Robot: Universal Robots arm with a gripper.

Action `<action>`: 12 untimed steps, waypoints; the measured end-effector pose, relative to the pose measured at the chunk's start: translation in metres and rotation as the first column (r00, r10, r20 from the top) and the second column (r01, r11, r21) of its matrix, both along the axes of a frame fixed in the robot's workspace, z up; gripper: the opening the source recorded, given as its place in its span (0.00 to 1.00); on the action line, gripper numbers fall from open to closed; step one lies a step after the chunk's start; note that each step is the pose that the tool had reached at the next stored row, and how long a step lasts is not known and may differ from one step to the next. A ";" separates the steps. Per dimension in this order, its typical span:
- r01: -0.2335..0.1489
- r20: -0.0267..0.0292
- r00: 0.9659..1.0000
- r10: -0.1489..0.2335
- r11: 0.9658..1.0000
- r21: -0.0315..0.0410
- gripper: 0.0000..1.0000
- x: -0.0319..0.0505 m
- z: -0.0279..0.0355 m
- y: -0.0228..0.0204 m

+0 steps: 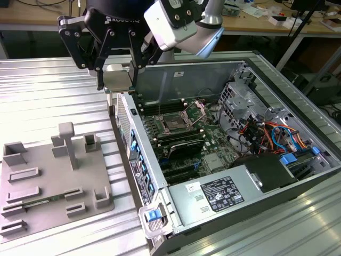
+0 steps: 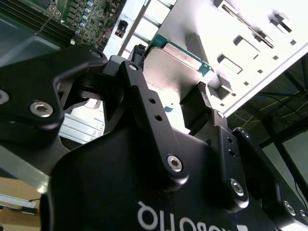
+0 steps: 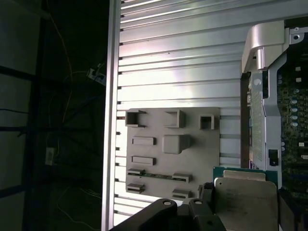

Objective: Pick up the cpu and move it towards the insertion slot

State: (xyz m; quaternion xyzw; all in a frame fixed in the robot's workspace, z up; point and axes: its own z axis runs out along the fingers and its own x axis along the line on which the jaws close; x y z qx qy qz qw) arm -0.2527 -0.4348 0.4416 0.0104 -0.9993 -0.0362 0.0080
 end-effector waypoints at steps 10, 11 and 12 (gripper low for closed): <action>0.000 0.000 1.000 0.000 1.000 0.000 0.55 0.0101 0.0000 0.0000; 0.000 0.000 1.000 0.000 1.000 0.000 0.55 0.0109 0.0000 0.0000; 0.000 0.000 1.000 0.000 1.000 0.000 0.55 0.0116 0.0000 0.0000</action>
